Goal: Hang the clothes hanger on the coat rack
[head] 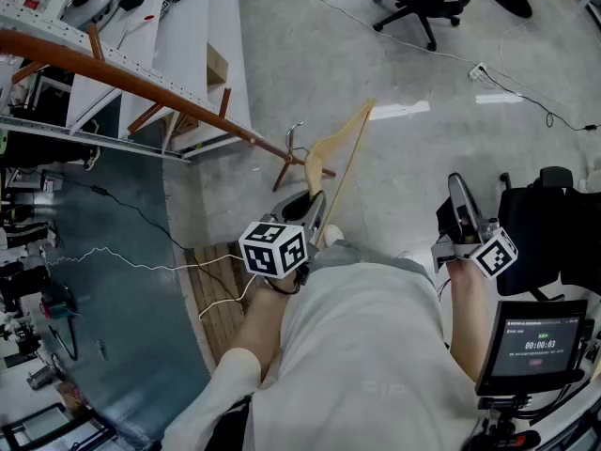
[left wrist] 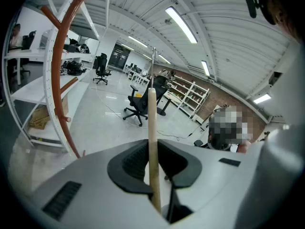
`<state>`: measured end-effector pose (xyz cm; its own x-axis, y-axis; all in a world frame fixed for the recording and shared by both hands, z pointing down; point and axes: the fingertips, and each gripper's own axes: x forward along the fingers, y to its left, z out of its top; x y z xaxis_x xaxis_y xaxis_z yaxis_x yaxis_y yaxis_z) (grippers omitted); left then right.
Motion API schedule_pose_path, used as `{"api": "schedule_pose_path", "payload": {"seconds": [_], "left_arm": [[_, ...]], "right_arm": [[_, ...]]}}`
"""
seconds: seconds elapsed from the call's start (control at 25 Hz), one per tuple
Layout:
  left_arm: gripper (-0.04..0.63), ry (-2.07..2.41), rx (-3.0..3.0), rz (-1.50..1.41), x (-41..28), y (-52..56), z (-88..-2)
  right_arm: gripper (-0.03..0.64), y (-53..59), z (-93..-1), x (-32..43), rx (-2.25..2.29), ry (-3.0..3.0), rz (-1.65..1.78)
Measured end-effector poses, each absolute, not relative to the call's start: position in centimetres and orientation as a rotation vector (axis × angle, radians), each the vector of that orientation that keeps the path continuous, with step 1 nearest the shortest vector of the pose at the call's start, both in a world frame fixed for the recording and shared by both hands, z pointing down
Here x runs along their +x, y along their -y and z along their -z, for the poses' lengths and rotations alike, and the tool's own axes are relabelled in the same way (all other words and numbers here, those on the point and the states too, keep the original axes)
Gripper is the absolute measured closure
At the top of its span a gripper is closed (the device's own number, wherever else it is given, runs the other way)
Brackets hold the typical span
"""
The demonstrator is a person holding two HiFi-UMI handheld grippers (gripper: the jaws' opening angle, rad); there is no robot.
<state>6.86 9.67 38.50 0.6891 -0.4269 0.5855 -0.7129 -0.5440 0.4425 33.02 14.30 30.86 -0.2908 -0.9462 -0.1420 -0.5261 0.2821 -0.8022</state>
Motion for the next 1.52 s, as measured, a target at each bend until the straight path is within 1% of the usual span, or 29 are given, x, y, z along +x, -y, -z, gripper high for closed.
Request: {"api": "schedule_pose_path", "payload": {"seconds": [0.24, 0.36, 0.72, 0.92, 1.12, 1.4, 1.52], "left_arm": [[0.538, 0.844, 2.209, -0.562, 1.5, -3.8, -39.6], [0.538, 0.863, 2.19, -0.555, -0.4, -2.2, -39.9], [0.538, 0.935, 2.13, -0.52, -1.7, -3.6, -41.7], [0.538, 0.924, 2.058, -0.462, -2.1, -1.8, -44.8], [0.538, 0.932, 2.033, -0.474, -3.8, -1.0, -47.4], [0.538, 0.939, 1.967, -0.509, -7.5, -0.4, -53.5], [0.538, 0.942, 1.949, -0.514, -7.8, -0.7, -54.7]], "right_arm": [[0.609, -6.6, -31.8, 25.3, -1.263, -1.949, 0.915], [0.609, -3.4, -32.0, 22.7, -1.212, -1.995, 0.95], [0.609, -1.6, -31.7, 20.3, -1.107, -2.135, 1.012], [0.609, 1.2, -33.4, 18.7, -1.103, -2.191, 1.082], [0.609, 1.6, -34.7, 16.5, -1.106, -2.217, 1.147], [0.609, 2.8, -39.4, 11.9, -1.094, -2.242, 1.267], [0.609, 2.9, -39.6, 11.0, -1.067, -2.264, 1.284]]}}
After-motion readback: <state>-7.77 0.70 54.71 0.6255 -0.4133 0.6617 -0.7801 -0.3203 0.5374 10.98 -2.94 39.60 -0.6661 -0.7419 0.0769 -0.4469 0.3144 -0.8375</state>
